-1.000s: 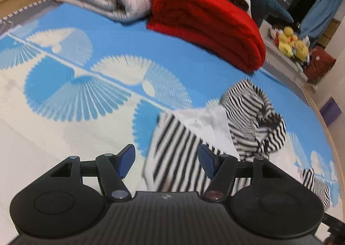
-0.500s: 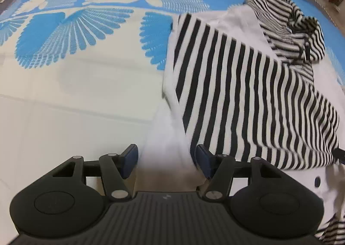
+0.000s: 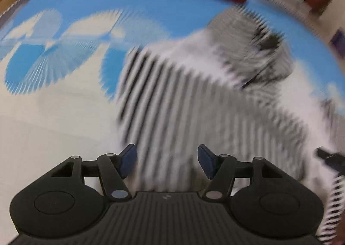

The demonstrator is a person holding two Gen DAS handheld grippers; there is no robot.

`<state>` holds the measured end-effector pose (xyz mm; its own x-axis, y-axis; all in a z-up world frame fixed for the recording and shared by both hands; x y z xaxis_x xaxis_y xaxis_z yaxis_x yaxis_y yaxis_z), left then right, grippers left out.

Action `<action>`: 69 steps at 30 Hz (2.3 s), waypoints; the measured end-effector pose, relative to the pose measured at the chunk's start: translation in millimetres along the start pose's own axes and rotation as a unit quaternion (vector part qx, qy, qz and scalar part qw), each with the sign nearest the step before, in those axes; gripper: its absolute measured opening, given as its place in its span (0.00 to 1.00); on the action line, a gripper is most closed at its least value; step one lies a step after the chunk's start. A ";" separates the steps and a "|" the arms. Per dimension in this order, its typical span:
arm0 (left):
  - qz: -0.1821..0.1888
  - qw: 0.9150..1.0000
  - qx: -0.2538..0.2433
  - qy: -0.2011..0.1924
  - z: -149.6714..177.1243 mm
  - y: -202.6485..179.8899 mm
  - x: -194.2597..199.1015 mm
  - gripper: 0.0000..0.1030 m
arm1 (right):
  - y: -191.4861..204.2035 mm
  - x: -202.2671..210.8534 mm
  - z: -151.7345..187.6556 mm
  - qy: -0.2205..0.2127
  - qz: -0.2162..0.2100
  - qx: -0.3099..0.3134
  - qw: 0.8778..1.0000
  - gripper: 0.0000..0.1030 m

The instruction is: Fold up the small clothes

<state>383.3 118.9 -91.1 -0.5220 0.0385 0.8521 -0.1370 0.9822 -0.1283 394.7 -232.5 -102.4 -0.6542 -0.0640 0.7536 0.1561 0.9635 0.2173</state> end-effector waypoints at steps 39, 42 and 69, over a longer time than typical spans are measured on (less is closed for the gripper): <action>0.023 0.995 -0.096 -0.013 2.1 -79.0 0.8 0.74 | -399.3 -24.5 -78.7 -0.148 0.126 -0.379 0.905 0.17; 0.024 0.995 -0.093 -0.013 0.9 -75.6 1.7 0.74 | -394.3 -24.0 -95.2 -0.157 0.143 -0.360 0.909 0.00; 0.032 0.997 -0.069 -0.005 -2.9 -54.7 3.1 0.74 | -402.9 -14.7 -89.6 -0.138 0.110 -0.372 0.911 0.43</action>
<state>391.6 65.8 -80.0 -0.5346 0.1001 0.8392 0.0139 0.9939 -0.1097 407.7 -643.0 -145.5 -0.6910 0.2764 0.6679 0.6978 0.4962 0.5165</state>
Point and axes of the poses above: each gripper's, at about its wrist camera, not at the fingertips, and x roughly against the way its jaws point, y to its left, z to its underside, the point moved 7 cm from there along -x, roughly the way its jaws point
